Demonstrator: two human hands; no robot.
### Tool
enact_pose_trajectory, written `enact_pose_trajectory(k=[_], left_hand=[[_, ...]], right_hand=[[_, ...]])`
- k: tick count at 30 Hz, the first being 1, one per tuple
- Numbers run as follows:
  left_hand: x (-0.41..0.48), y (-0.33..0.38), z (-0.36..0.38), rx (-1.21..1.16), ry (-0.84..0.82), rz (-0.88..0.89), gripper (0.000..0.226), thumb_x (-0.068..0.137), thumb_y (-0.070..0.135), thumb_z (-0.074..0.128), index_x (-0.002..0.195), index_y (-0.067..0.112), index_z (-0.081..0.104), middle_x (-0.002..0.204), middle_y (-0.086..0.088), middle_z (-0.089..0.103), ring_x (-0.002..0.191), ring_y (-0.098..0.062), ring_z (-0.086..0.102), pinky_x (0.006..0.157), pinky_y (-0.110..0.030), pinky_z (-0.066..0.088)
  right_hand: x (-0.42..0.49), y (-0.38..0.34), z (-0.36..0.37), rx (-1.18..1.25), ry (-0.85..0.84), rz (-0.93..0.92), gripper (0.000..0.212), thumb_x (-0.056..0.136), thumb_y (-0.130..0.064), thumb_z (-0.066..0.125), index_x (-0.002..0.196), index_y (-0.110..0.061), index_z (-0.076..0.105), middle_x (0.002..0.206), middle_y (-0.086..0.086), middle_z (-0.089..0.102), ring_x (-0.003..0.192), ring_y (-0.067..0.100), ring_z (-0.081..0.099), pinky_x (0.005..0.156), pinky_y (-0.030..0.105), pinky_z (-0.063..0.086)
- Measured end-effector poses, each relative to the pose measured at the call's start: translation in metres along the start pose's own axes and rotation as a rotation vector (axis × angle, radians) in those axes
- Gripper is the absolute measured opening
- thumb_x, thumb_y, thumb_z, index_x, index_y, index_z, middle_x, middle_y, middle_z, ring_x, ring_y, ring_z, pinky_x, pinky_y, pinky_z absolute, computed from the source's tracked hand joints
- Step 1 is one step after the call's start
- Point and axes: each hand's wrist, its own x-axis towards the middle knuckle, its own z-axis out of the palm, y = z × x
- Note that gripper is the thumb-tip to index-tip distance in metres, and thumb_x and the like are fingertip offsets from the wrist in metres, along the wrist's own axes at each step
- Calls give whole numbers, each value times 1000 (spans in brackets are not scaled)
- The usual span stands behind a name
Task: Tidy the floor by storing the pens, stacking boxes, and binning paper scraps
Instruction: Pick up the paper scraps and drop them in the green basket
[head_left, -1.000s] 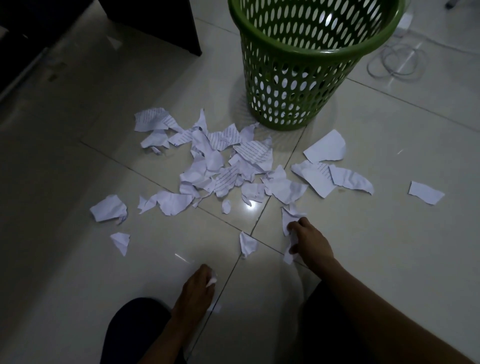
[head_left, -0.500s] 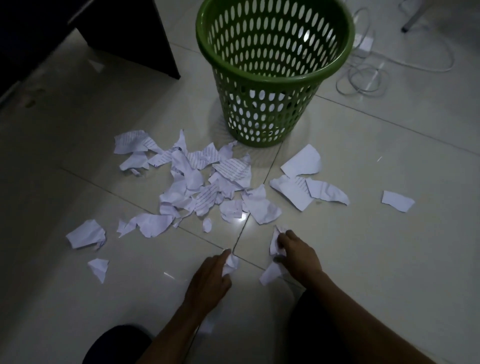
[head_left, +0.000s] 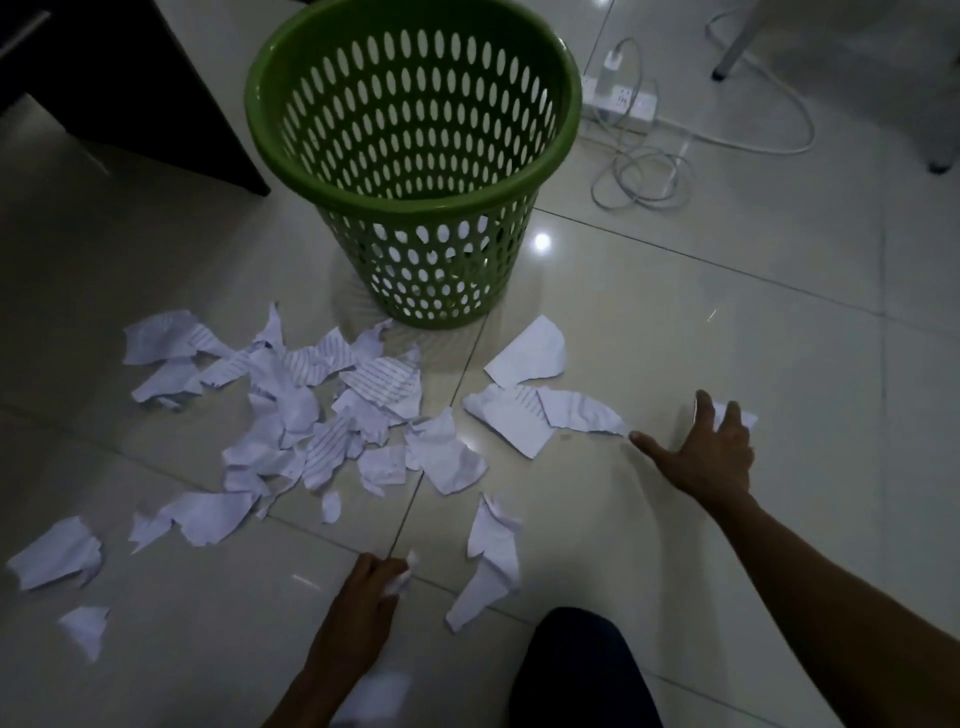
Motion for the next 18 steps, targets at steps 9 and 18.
enact_pose_trajectory(k=[9,18], left_hand=[[23,-9,-6,-26,72,-70,48,80,-4,66,122,15,56,112,-2,51,110,-23,49,95,-26,38],[53,-12,-46,442,74,-208,140,48,71,76,148,28,-11,158,-6,-18,146,-32,-11,109,-66,10]], right_hand=[[17,-4,21,68,-120,46,110,65,-83,55,149,-21,16,154,18,15,140,42,21,110,56,29],[-6,-85,49,-108,-126,-198,118,61,-84,57,148,-15,17,153,24,19,139,42,24,112,52,25]])
